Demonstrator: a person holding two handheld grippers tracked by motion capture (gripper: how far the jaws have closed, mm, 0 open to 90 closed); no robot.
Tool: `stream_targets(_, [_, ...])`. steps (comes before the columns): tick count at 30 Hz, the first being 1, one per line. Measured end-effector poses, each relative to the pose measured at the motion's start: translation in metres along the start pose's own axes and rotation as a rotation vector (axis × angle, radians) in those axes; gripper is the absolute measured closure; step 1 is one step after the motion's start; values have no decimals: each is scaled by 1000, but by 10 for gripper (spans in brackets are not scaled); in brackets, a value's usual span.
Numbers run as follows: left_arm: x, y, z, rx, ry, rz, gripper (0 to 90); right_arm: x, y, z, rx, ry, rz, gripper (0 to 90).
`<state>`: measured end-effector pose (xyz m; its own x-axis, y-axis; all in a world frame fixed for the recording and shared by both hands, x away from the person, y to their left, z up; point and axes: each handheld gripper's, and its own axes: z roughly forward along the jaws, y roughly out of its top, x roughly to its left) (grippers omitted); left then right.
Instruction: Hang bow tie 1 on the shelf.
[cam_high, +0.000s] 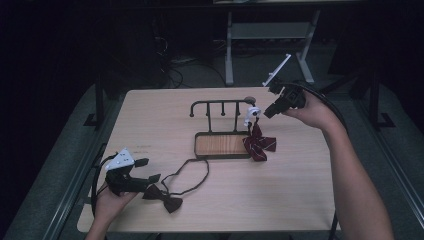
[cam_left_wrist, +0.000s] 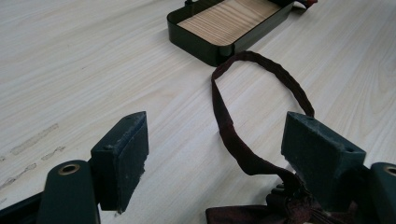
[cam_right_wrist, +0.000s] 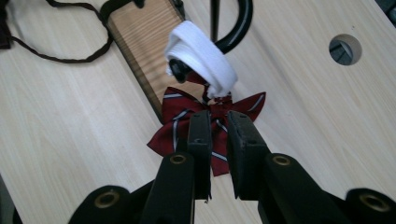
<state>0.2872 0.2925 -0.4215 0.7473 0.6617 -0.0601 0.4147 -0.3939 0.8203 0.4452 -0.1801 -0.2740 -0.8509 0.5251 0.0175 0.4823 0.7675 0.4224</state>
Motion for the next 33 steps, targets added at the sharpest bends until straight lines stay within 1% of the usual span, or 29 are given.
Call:
stream_targets(9, [0,0,1,6,0,2,231,1,-7,5,1,23,-10,763])
stream_targets(15, [0,0,1,8,0,6,230,4,-12,6,1,32,-14,726])
stream_targets(16, [0,0,1,8,-1,8,231,6,-14,8,-5,42,-20,696])
stream_targets(19, [0,0,1,8,-1,6,231,7,-15,9,-1,44,-23,692])
stream_targets(27, [-1,-1,2,12,-3,3,231,11,-26,15,-9,72,-39,642])
stream_targets(28, [0,-1,2,13,-3,4,231,12,-27,15,-8,74,-35,639])
stream_targets(29, [0,-1,2,13,-3,4,231,13,-28,15,-16,78,-39,638])
stream_targets(33, [-1,-1,2,10,-3,4,231,15,-32,17,-17,82,-44,629])
